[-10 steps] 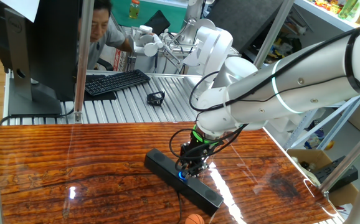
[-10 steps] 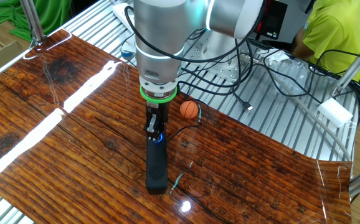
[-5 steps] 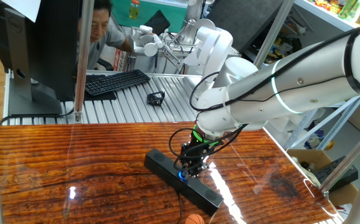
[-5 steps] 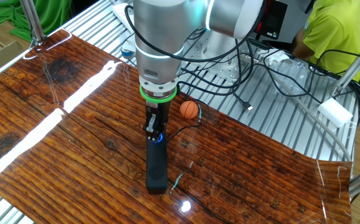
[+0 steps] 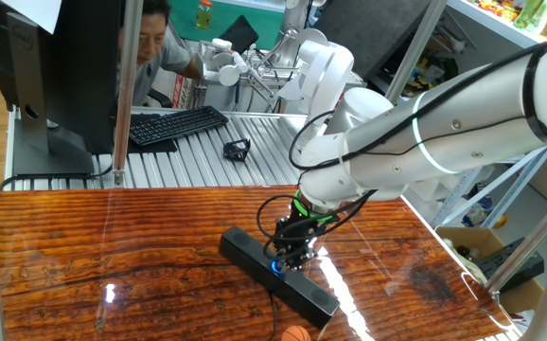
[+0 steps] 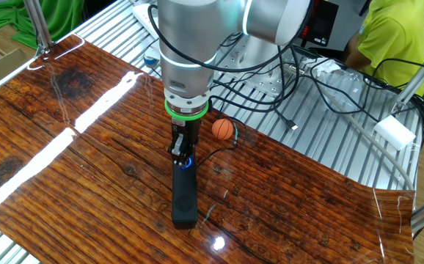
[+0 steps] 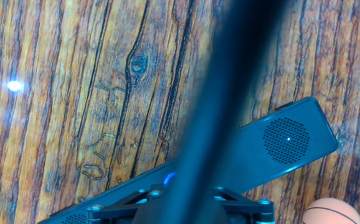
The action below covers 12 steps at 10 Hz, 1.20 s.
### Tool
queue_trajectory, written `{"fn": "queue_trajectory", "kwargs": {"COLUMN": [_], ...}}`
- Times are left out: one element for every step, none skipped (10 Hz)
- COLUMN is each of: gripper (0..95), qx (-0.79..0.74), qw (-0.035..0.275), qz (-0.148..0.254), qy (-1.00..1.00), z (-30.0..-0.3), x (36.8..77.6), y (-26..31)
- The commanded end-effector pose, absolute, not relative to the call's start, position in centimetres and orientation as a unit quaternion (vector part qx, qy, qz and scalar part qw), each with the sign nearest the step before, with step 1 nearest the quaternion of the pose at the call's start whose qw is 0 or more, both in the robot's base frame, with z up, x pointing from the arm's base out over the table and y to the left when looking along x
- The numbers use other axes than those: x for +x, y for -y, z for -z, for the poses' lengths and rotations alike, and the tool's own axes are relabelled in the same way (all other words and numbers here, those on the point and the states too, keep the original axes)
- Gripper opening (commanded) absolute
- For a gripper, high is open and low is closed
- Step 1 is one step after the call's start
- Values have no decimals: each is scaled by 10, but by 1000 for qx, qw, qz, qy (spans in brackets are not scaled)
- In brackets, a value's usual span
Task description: Turn the knob to increase the volume of the speaker
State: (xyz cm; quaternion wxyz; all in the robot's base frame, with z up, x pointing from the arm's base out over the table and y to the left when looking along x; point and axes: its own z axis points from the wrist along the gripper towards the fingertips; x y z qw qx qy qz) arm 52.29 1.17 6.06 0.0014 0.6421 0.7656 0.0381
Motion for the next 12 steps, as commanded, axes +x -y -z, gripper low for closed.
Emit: {"fn": "queue_trajectory", "kwargs": {"gripper": [0,0,0,0,190,380,570,760,760,760,950,950], "qx": [638,637,636,637,638,640,640,642,642,640,641,640], "qw": [2,2,2,2,3,3,3,8,12,11,11,10], "qz": [-37,-37,-37,-37,-38,-38,-38,-43,-43,-44,-45,-45], "qy": [-769,-770,-771,-770,-769,-768,-767,-765,-766,-767,-766,-767], "z": [-59,-59,-58,-58,-58,-58,-58,-58,-55,-55,-57,-58], "x": [524,524,524,524,524,524,524,524,523,523,524,524], "y": [-11,-11,-11,-11,-11,-11,-11,-11,-11,-11,-11,-11]}}
